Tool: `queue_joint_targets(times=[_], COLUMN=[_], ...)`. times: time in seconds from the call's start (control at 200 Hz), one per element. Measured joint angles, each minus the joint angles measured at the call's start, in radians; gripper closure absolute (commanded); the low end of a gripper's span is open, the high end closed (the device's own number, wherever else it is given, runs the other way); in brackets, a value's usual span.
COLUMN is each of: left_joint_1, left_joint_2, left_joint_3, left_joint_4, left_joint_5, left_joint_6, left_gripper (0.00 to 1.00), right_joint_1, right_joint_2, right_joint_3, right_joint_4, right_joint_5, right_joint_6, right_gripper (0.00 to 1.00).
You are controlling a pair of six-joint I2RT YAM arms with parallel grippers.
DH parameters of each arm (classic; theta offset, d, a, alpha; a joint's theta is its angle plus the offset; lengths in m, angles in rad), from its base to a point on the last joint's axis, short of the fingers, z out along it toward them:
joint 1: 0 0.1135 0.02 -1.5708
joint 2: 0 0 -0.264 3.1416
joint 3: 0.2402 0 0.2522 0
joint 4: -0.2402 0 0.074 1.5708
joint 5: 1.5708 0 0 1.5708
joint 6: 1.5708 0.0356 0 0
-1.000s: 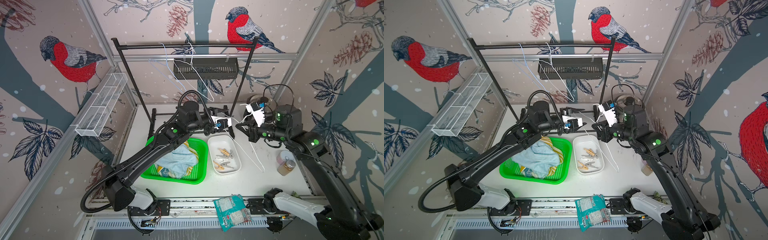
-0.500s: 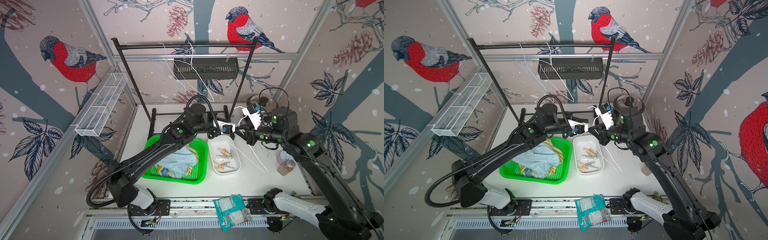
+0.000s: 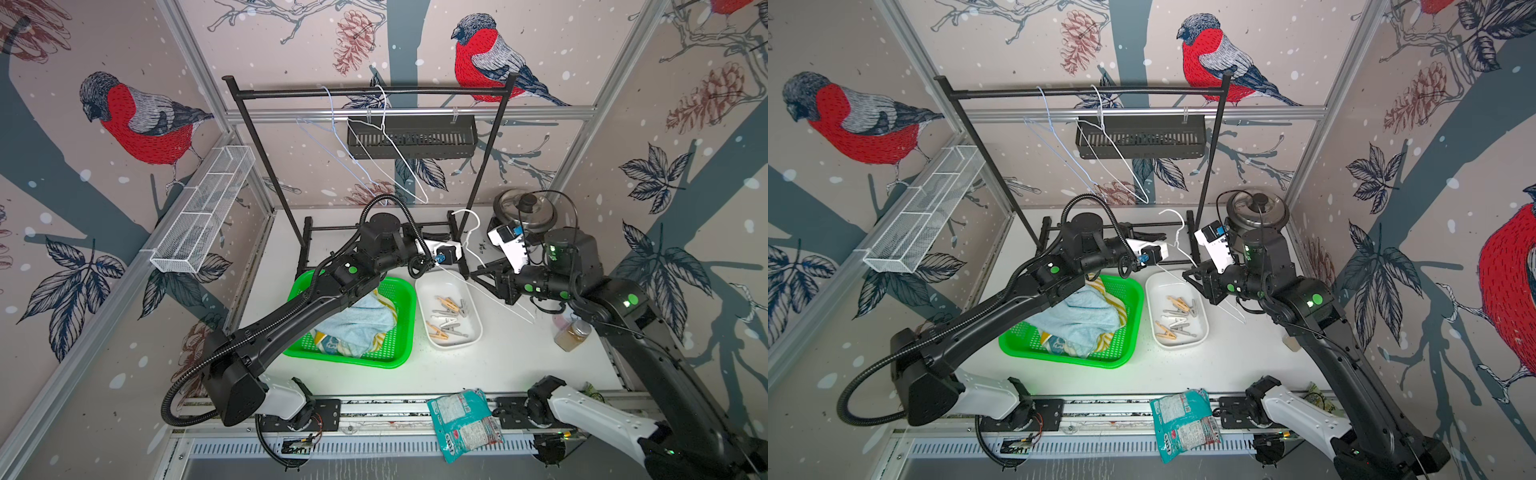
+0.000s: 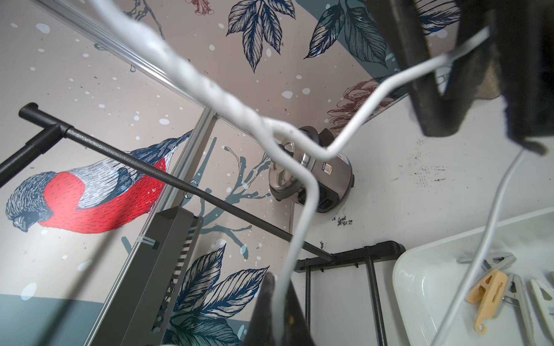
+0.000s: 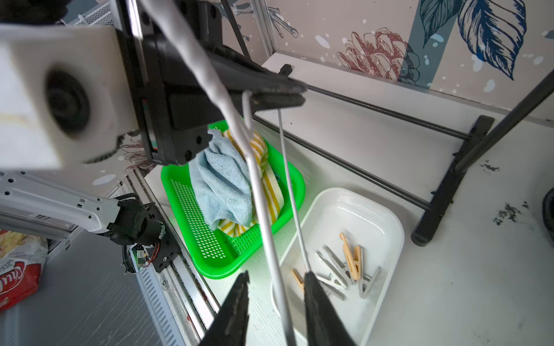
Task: Remove the clothespins securing towels to the hanger
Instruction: Place the hanger on the clothesline.
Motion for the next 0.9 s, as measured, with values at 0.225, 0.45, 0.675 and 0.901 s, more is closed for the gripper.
queue_joint_targets(times=[0.225, 0.45, 0.675, 0.901], left_joint_1=[0.01, 0.031, 0.045, 0.047], left_joint_2=[-0.007, -0.114, -0.326, -0.569], left_joint_3=[-0.006, -0.092, -0.25, -0.488], left_joint_4=[0.018, 0.08, 0.145, 0.179], left_joint_5=[0.014, 0.023, -0.046, -0.224], left_joint_6=[-0.062, -0.167, -0.318, -0.542], left_gripper=[0.55, 0.36, 0.27, 0.25], right_joint_1=[0.0, 0.0, 0.0, 0.0], right_joint_2=[-0.031, -0.013, 0.043, 0.188], right_joint_3=[0.001, 0.052, 0.101, 0.229], right_joint_4=[-0.035, -0.102, -0.102, -0.006], right_joint_5=[0.066, 0.201, 0.319, 0.393], right_joint_6=[-0.021, -0.023, -0.026, -0.076], right_gripper=[1.0, 1.0, 1.0, 1.0])
